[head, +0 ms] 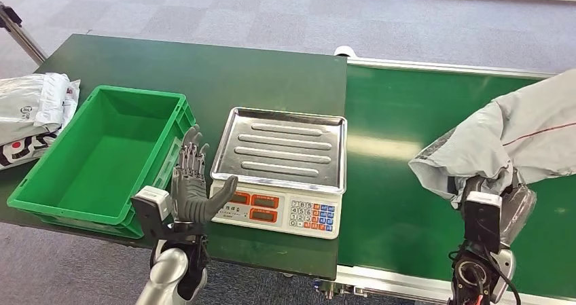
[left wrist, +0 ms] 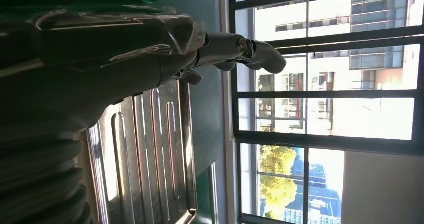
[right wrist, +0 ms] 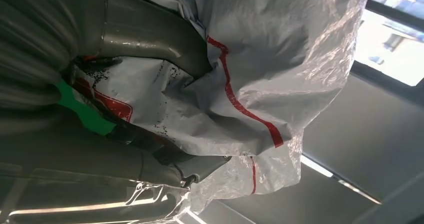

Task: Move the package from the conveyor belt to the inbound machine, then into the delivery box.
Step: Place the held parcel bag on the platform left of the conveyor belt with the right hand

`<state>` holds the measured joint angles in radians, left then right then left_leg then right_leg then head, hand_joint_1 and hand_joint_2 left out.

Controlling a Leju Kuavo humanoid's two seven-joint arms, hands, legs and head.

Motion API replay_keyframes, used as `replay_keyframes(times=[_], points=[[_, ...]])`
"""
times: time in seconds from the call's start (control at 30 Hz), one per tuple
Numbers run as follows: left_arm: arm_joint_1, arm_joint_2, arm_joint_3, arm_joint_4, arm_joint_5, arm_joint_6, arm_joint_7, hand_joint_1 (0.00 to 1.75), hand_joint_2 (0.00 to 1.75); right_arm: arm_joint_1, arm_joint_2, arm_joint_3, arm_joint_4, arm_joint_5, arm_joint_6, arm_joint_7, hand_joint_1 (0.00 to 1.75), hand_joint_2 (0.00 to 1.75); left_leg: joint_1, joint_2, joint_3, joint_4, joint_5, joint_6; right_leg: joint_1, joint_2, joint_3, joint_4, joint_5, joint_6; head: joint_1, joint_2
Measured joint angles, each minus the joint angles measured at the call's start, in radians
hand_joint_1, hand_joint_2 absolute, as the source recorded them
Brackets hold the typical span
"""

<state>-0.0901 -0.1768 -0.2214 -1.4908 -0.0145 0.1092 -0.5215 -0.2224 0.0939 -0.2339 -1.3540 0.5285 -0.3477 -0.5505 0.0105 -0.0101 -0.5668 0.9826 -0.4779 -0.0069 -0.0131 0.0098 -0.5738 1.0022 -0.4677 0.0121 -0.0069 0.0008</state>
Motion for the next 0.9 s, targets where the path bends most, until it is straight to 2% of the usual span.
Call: replay_keyframes(times=[0.23, 0.5, 0.6, 0.77, 0.9], points=[[-0.002, 0.006, -0.007, -0.001, 0.000, 0.008, -0.006, 0.00, 1.75, 0.029, 0.006, 0.047, -0.089, 0.019, -0.011, -0.005, 1.75, 1.75, 0.000, 0.000, 0.000, 0.000, 0.000, 0.000, 0.000, 0.000, 0.000, 0.000, 0.000, 0.000, 0.000, 0.000], [-0.002, 0.007, -0.007, -0.007, 0.002, 0.007, -0.007, 0.00, 1.75, 0.037, 0.008, 0.058, -0.116, 0.022, -0.011, -0.006, 1.75, 1.75, 0.000, 0.000, 0.000, 0.000, 0.000, 0.000, 0.000, 0.000, 0.000, 0.000, 0.000, 0.000, 0.000, 0.000], [-0.002, 0.009, -0.009, -0.008, 0.020, 0.001, -0.013, 0.00, 1.75, 0.040, 0.005, 0.080, -0.122, 0.065, -0.007, -0.018, 1.75, 1.75, 0.000, 0.000, 0.000, 0.000, 0.000, 0.000, 0.000, 0.000, 0.000, 0.000, 0.000, 0.000, 0.000, 0.000], [-0.016, 0.015, -0.020, -0.005, 0.058, -0.013, -0.027, 0.00, 1.75, 0.024, -0.026, 0.208, -0.128, 0.193, 0.020, -0.007, 1.75, 1.75, 0.000, 0.000, 0.000, 0.000, 0.000, 0.000, 0.000, 0.000, 0.000, 0.000, 0.000, 0.000, 0.000, 0.000], [-0.038, 0.019, -0.035, 0.006, 0.079, -0.014, -0.034, 0.00, 1.75, -0.047, -0.070, 0.354, -0.067, 0.257, 0.072, 0.013, 1.75, 1.75, 0.000, 0.001, 0.000, 0.000, 0.000, 0.000, 0.000, 0.001, 0.000, 0.000, 0.000, 0.000, 0.000, 0.000]])
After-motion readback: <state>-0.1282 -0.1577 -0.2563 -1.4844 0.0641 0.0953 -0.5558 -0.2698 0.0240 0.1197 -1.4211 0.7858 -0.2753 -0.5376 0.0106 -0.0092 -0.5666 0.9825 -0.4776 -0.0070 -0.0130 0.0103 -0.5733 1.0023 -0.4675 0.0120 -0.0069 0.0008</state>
